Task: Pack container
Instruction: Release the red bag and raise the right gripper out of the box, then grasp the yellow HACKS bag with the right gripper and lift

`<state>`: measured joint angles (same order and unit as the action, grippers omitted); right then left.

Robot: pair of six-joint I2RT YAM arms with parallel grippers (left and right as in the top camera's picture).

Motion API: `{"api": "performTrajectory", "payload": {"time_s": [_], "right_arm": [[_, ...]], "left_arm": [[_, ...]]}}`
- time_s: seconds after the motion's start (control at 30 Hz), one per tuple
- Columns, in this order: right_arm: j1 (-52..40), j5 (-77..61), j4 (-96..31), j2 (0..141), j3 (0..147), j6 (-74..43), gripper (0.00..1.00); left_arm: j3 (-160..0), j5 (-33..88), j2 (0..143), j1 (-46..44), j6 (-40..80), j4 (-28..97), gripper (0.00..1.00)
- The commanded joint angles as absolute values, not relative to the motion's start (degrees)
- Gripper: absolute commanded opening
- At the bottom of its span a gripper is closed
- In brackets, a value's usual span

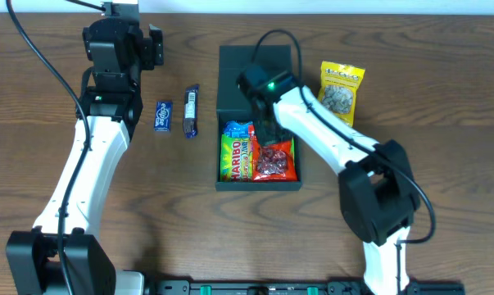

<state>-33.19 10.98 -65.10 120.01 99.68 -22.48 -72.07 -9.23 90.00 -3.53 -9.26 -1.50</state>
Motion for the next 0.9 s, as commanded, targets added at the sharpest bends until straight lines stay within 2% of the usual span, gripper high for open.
{"api": "performTrajectory", "payload": {"time_s": [0.0,0.23,0.33,0.37,0.4,0.5,0.6,0.63,0.87], "right_arm": [[-31.2,14.7,-63.9,113.6,104.9,-22.2,0.02],[-22.7,15.0,-57.4,108.0,107.0,-22.2,0.02],[-16.3,14.9,-55.4,108.2,107.0,-22.2,0.15],[-14.1,14.7,-54.4,108.7,107.0,-22.3,0.33],[-13.0,14.6,-53.8,109.1,107.0,-22.2,0.45],[-9.9,14.5,-51.5,110.8,106.9,-22.2,0.55],[-8.2,12.9,-49.3,113.4,106.9,-22.2,0.81],[-7.9,11.9,-48.6,114.6,106.9,-22.2,0.85],[-7.9,9.1,-44.3,123.7,106.9,-22.3,0.87]], "left_arm": [[-73.6,-9.6,89.1,-3.3,-9.8,-1.6,0.95],[-73.6,-9.6,89.1,-3.3,-9.8,-1.6,0.95],[-73.6,-9.6,89.1,-3.3,-9.8,-1.6,0.95],[-73.6,-9.6,89.1,-3.3,-9.8,-1.6,0.95],[-73.6,-9.6,89.1,-3.3,-9.8,-1.6,0.95],[-73.6,-9.5,89.1,-3.3,-9.8,-1.6,0.95],[-73.6,-9.4,89.1,-3.3,-9.8,-1.6,0.95],[-73.6,-9.4,89.1,-3.3,-9.8,-1.6,0.95],[-73.6,-9.4,89.1,-3.3,-9.8,-1.6,0.95]]}}
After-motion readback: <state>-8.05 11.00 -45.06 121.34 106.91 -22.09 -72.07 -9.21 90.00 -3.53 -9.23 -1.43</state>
